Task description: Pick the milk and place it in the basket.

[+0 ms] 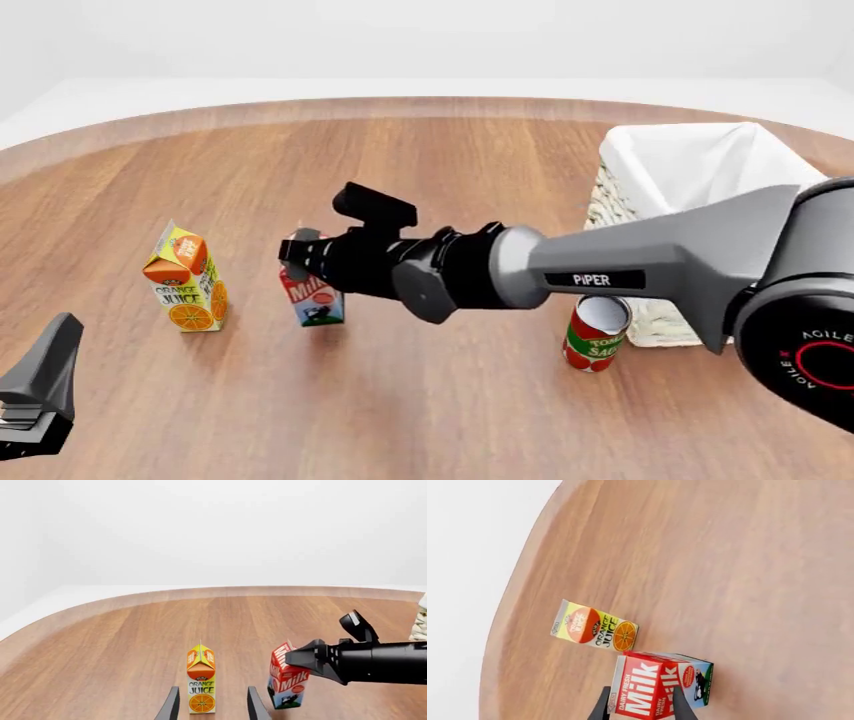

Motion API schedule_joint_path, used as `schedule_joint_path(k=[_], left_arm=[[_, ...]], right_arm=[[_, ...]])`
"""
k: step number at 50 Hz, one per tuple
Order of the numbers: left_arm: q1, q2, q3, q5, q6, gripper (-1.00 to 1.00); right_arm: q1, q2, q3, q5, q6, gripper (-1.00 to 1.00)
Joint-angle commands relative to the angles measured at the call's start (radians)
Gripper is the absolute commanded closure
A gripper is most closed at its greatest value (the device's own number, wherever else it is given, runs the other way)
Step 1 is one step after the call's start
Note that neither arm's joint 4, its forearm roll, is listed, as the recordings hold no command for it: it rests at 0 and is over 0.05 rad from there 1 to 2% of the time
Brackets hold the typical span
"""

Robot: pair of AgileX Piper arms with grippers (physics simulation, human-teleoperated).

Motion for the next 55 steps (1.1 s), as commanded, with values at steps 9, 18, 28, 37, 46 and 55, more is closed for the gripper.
schedule_joint_path(k=[9,18,28,37,46,55], left_arm=[[0.0,0.0,0.0,0.0,0.0,-1.0],[0.0,0.0,0.0,0.0,0.0,-1.0],[0.0,0.0,0.0,0.0,0.0,-1.0],[0.0,0.0,0.0,0.0,0.0,-1.0],[0.0,0.0,0.0,0.0,0.0,-1.0],[0.0,0.0,0.0,0.0,0.0,-1.0]], right_arm=[[-0.06,-0.199,0.121,-0.054,-0.048,1.0],[-0.082,-0.309,0.216,-0.098,-0.058,1.0],[-0.102,-0.424,0.3,-0.13,-0.097,1.0],[-0.13,-0.551,0.365,-0.118,-0.136,1.0],[-0.186,-0.692,0.417,-0.086,-0.181,1.0],[-0.242,-0.809,0.439,-0.03,-0.218,1.0]])
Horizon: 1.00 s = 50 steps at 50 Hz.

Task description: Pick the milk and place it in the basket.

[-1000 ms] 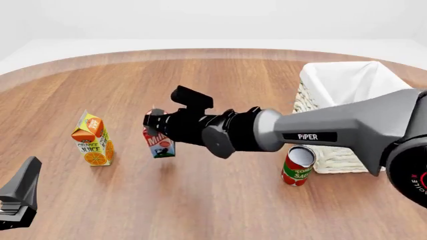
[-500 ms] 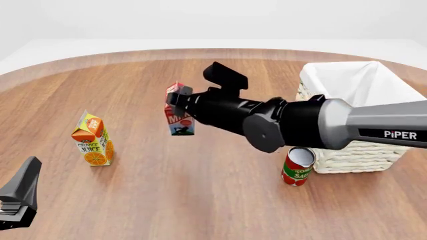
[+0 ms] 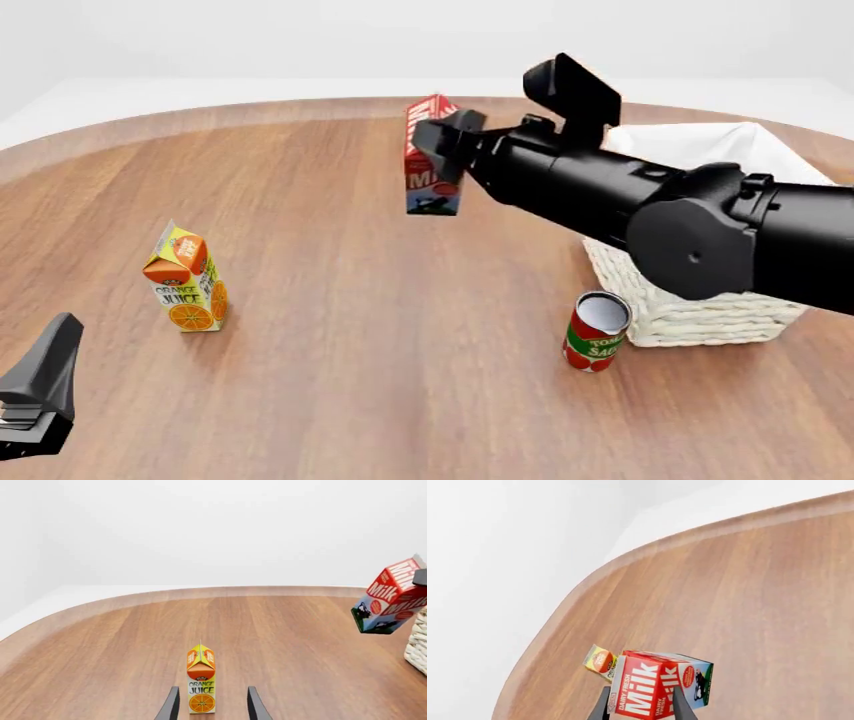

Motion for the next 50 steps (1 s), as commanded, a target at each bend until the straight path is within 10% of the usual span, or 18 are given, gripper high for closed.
schedule_joint_path(k=[1,25,50], left_arm=[[0.0,0.0,0.0,0.0,0.0,-1.0],[0.0,0.0,0.0,0.0,0.0,-1.0],[0.0,0.0,0.0,0.0,0.0,-1.0]], right_arm=[[-0.069,-0.169,0.031,0.041,-0.019,1.0],[-0.24,-0.458,-0.003,0.283,-0.174,1.0],[-0.43,-0.627,0.067,0.343,-0.212,1.0]])
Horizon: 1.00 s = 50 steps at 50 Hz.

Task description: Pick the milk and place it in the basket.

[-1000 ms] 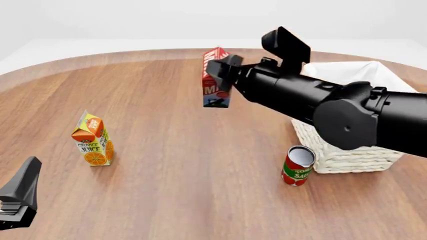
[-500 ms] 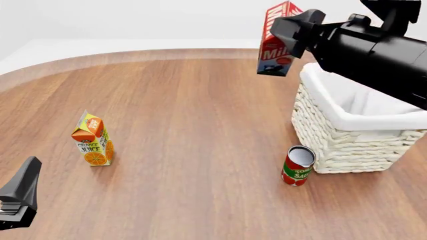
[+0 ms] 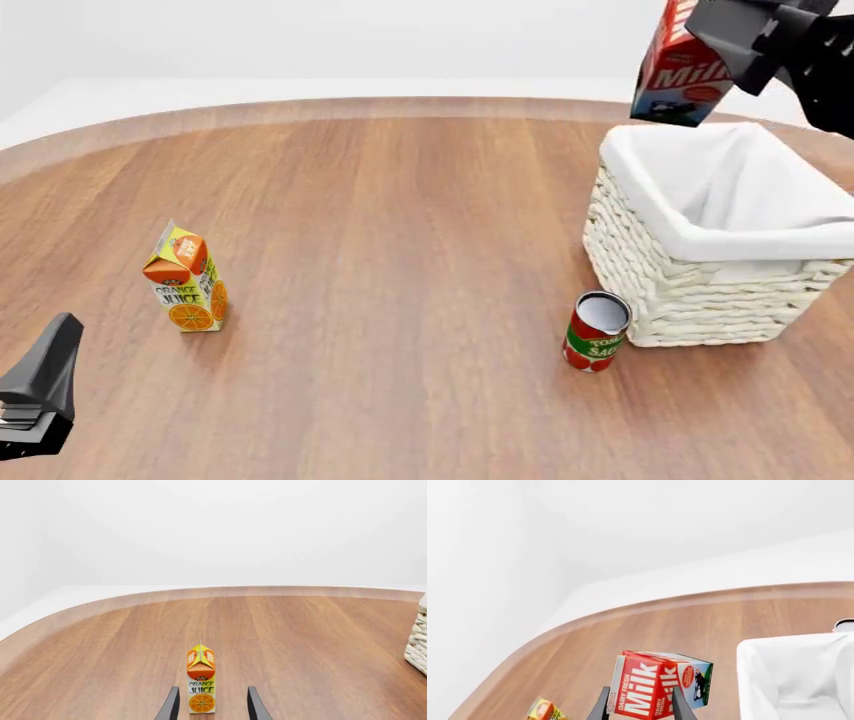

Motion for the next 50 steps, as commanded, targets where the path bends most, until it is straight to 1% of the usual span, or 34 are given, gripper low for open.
schedule_joint_path(k=[1,7,8,11,18,22,25,28,30,38,41,46,50], left_arm=[[0.0,0.0,0.0,0.0,0.0,-1.0],[0.0,0.0,0.0,0.0,0.0,-1.0],[0.0,0.0,0.0,0.0,0.0,-1.0],[0.0,0.0,0.0,0.0,0.0,-1.0],[0.0,0.0,0.0,0.0,0.0,-1.0],[0.0,0.0,0.0,0.0,0.0,-1.0],[0.0,0.0,0.0,0.0,0.0,-1.0],[0.0,0.0,0.0,0.0,0.0,-1.0],[0.0,0.0,0.0,0.0,0.0,-1.0],[0.0,0.0,0.0,0.0,0.0,-1.0],[0.0,0.0,0.0,0.0,0.0,-1.0],[0.0,0.0,0.0,0.0,0.0,-1.0],[0.0,0.0,0.0,0.0,0.0,-1.0]], right_arm=[[-0.076,-0.062,0.012,0.007,0.002,1.0],[-0.11,-0.042,0.028,-0.022,0.006,1.0],[-0.118,-0.038,0.027,-0.022,-0.002,1.0],[-0.133,-0.033,0.035,-0.032,0.006,1.0],[-0.16,-0.001,0.044,-0.058,-0.004,1.0],[-0.176,0.024,0.034,-0.063,-0.003,1.0],[-0.173,0.046,0.017,-0.064,-0.009,1.0],[-0.162,0.075,-0.005,-0.061,-0.01,1.0],[-0.162,0.095,-0.019,-0.057,-0.021,1.0],[-0.188,0.161,-0.091,-0.024,-0.046,1.0],[-0.203,0.179,-0.102,-0.018,-0.042,1.0],[-0.225,0.193,-0.114,0.001,-0.059,1.0],[-0.241,0.197,-0.111,0.011,-0.048,1.0]])
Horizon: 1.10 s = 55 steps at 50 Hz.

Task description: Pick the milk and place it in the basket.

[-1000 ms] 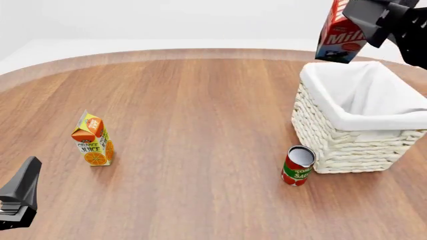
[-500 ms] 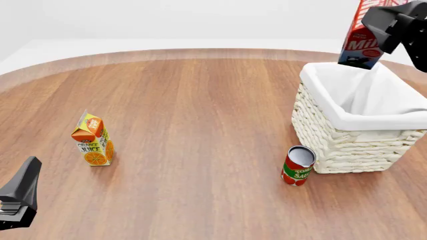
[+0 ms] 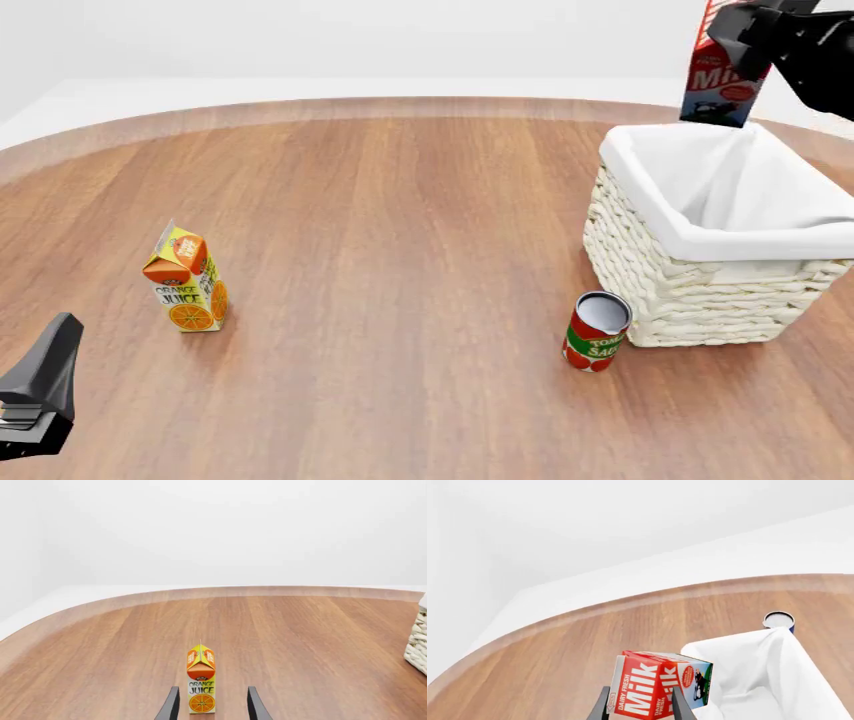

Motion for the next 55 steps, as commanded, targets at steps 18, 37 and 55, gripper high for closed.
schedule_joint_path(k=[18,37,55], left_arm=[[0.0,0.0,0.0,0.0,0.0,-1.0],[0.0,0.0,0.0,0.0,0.0,-1.0],[0.0,0.0,0.0,0.0,0.0,-1.0]], right_arm=[[-0.095,0.074,0.025,-0.042,0.038,1.0],[-0.13,0.159,0.113,-0.152,0.064,1.0],[-0.167,0.19,0.128,-0.176,0.054,1.0]])
